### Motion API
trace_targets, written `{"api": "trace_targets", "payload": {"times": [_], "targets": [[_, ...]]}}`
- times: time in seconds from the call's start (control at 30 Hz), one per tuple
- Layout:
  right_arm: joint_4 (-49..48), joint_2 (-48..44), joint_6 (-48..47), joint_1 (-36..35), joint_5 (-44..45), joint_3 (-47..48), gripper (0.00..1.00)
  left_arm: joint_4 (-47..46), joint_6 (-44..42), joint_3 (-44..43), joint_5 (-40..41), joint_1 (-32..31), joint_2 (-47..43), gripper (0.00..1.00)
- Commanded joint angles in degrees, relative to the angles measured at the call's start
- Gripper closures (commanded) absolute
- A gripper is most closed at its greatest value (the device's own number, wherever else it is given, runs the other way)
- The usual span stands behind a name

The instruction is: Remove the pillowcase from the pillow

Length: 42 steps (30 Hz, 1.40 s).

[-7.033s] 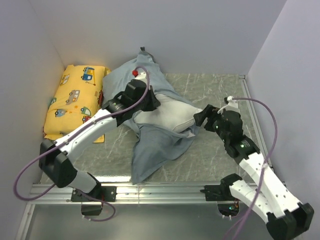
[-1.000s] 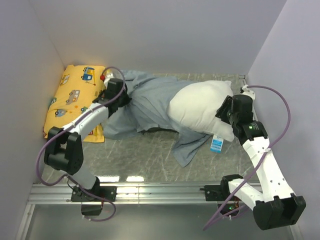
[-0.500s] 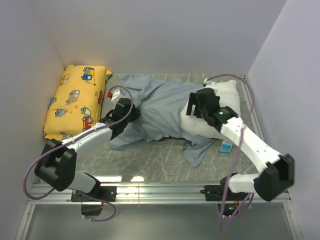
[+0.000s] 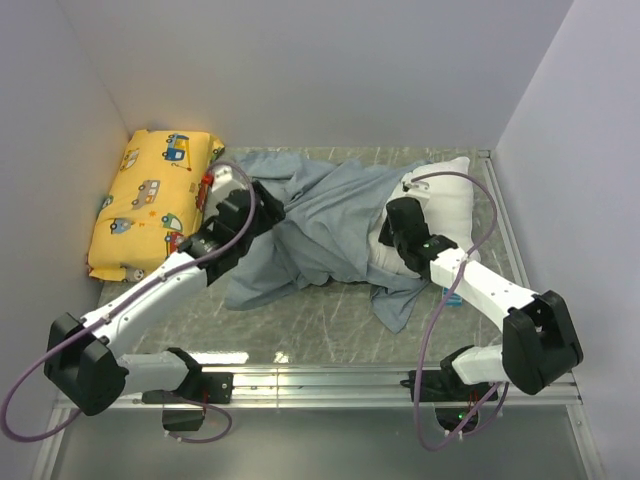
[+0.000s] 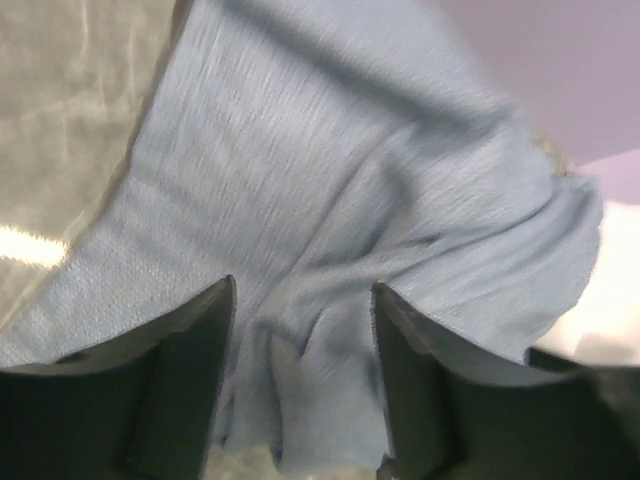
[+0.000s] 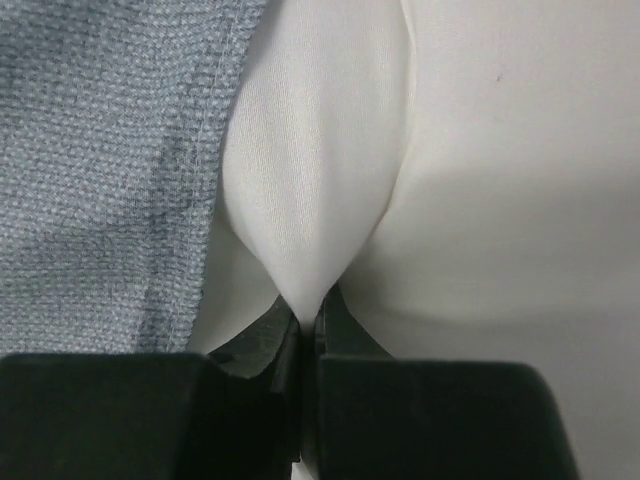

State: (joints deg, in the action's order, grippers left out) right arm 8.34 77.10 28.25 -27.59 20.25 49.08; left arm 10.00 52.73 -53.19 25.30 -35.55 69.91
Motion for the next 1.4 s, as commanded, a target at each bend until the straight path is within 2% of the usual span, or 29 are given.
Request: {"api": "trace_targets", "payload": {"times": [0.0,0.03,0.1,0.17,0.27,0.43,0.47,0.53,0.57,0.6,0.67,0.7,0.87,1.13,1.23,1.27,1.37], "targets": [[2.2,1.7,1.8,0.6,-3.1,-5.5,1.00,4.5,-5.3,-10.0,6.2,0.2,0.0,0.30],[2.0,1.6,2.1,0.5,-3.4,-6.2,1.00,4.8,-7.3,-11.7,6.2,0.6,1.6,0.22],[1.8,1.1,2.1,0.6,-3.9,-6.4,1.00,6.8,-8.3,-16.8,6.2,1.4,5.1,0.15],[1.9,0.8,2.0,0.6,-3.9,-6.5,1.00,6.3,-12.0,-21.4,1.0,2.6,8.0,0.11],[2.3,0.4,1.9,0.6,-4.2,-6.0,1.00,11.1,-15.5,-30.1,-4.9,3.0,16.6,0.10],[4.6,-0.4,1.4,0.7,-4.7,-3.3,1.00,15.2,-18.1,-38.6,-7.3,3.1,28.7,0.13],[5.1,-0.7,1.1,0.6,-4.2,-2.9,1.00,16.1,-18.3,-40.6,-7.5,3.6,30.0,0.16],[7.3,-1.9,0.6,1.1,-3.1,-1.2,1.00,17.1,-18.6,-42.4,-8.1,4.9,33.8,0.30],[7.9,-2.3,0.3,1.7,-2.9,-0.7,1.00,18.5,-18.7,-44.4,-8.4,6.5,34.8,0.41],[8.4,-3.5,-0.2,2.2,-3.1,-0.2,1.00,19.0,-18.6,-45.3,-9.3,7.6,36.3,0.68],[9.8,-5.0,-0.7,5.1,-3.8,0.9,1.00,19.0,-18.4,-46.6,-9.8,11.3,36.8,0.92],[10.4,-6.9,-1.2,6.5,-4.7,1.5,1.00,19.1,-18.1,-46.9,-10.5,12.7,36.7,1.00],[13.9,-11.7,-2.7,15.5,-7.4,3.6,1.00,20.0,-17.0,-49.3,-8.8,23.3,35.4,1.00],[18.6,-19.3,-2.8,21.7,-3.0,6.7,1.00,18.1,-11.2,-44.9,-11.8,40.2,32.0,1.00],[18.6,-20.8,-2.1,22.0,-3.1,7.0,1.00,17.0,-12.2,-44.9,-13.4,41.5,31.9,1.00],[18.5,-20.8,-1.7,21.9,-4.2,7.1,1.00,18.4,-12.6,-47.6,-13.3,41.4,32.7,1.00],[16.5,-20.7,-0.3,20.3,-8.5,7.4,1.00,19.6,-15.5,-53.2,-23.1,39.6,36.7,1.00]]}}
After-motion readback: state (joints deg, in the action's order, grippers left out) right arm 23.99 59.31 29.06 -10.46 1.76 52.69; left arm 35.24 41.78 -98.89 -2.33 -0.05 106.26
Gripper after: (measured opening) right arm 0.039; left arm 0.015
